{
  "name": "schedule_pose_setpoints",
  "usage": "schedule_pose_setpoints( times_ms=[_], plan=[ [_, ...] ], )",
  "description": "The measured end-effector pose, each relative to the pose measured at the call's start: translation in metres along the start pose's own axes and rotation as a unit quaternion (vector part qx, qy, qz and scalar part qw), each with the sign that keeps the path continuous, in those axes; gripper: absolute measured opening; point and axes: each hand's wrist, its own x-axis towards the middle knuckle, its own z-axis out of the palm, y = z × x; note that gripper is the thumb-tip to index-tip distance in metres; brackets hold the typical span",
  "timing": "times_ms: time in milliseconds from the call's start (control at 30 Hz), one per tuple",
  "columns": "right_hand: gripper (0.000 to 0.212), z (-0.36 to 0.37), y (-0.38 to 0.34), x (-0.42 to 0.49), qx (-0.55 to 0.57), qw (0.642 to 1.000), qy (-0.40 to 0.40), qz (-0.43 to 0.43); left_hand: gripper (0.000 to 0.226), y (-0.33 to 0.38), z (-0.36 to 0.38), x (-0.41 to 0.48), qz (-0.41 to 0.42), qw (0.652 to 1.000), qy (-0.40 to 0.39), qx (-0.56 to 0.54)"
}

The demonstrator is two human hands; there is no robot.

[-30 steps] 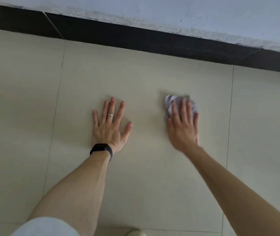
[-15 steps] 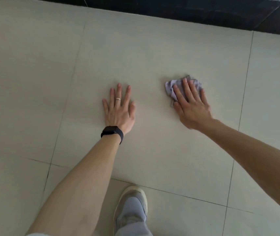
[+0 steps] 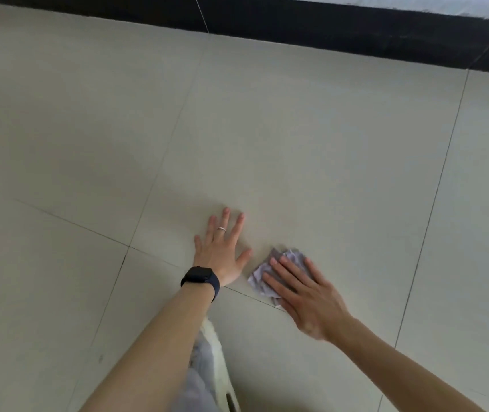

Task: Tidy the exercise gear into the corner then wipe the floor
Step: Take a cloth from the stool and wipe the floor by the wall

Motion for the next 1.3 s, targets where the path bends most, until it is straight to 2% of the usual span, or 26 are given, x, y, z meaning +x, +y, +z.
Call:
schedule_pose_setpoints(
  times_ms=[67, 167, 267, 367, 433, 533, 633, 700, 767, 833, 900, 1000, 1067, 1133, 1233, 1300],
  plan=[
    [0.059, -0.01, 0.031, 0.005, 0.002, 0.997, 0.018, 0.075, 0.076, 0.006, 0.007, -0.007, -0.014, 0.999, 0.001, -0.029],
    [0.059, -0.031, 0.081, 0.021, 0.059, 0.954, 0.052, 0.288, 0.075, 0.006, 0.01, -0.008, -0.023, 0.999, 0.003, -0.03],
    [0.061, -0.04, 0.095, 0.035, 0.095, 0.923, 0.058, 0.367, 0.075, 0.002, 0.01, -0.004, -0.01, 1.0, 0.011, 0.003],
    [0.061, -0.031, 0.068, 0.031, 0.081, 0.929, 0.07, 0.353, 0.074, -0.006, 0.017, -0.004, 0.006, 0.999, 0.024, 0.031],
    [0.059, -0.02, 0.035, 0.019, 0.04, 0.958, 0.063, 0.278, 0.073, -0.011, 0.02, -0.003, 0.012, 0.999, 0.02, 0.045],
    [0.057, -0.005, -0.008, 0.0, 0.002, 0.993, 0.032, 0.117, 0.071, -0.017, 0.027, 0.002, 0.027, 0.998, 0.028, 0.051],
    [0.057, -0.003, -0.003, -0.006, -0.013, 1.0, -0.009, 0.016, 0.07, -0.02, 0.033, 0.004, 0.046, 0.996, 0.041, 0.056],
    [0.056, -0.011, 0.022, 0.005, -0.031, 0.999, -0.031, -0.016, 0.071, -0.024, 0.034, 0.004, 0.055, 0.995, 0.046, 0.064],
    [0.057, -0.025, 0.056, 0.032, -0.044, 0.997, -0.006, 0.058, 0.069, -0.029, 0.022, 0.006, 0.089, 0.988, 0.104, 0.069],
    [0.059, -0.046, 0.083, 0.075, -0.014, 0.981, 0.027, 0.192, 0.058, -0.042, 0.001, 0.019, 0.152, 0.97, 0.173, 0.083],
    [0.063, -0.062, 0.097, 0.123, 0.027, 0.961, 0.03, 0.273, 0.054, -0.065, -0.023, 0.039, 0.201, 0.955, 0.195, 0.093],
    [0.06, -0.072, 0.093, 0.168, 0.064, 0.936, 0.02, 0.345, 0.063, -0.097, -0.055, 0.067, 0.169, 0.952, 0.231, 0.105],
    [0.059, -0.069, 0.073, 0.179, 0.084, 0.915, 0.043, 0.393, 0.072, -0.119, -0.067, 0.08, 0.114, 0.97, 0.189, 0.105],
    [0.06, -0.059, 0.04, 0.176, 0.094, 0.901, 0.064, 0.419, 0.076, -0.133, -0.07, 0.089, 0.095, 0.98, 0.121, 0.126],
    [0.059, -0.038, -0.037, 0.162, 0.109, 0.903, 0.065, 0.411, 0.077, -0.139, -0.08, 0.101, 0.158, 0.972, 0.102, 0.139],
    [0.06, -0.021, -0.096, 0.146, 0.096, 0.918, 0.053, 0.381, 0.076, -0.139, -0.09, 0.115, 0.202, 0.962, 0.107, 0.149]
  ],
)
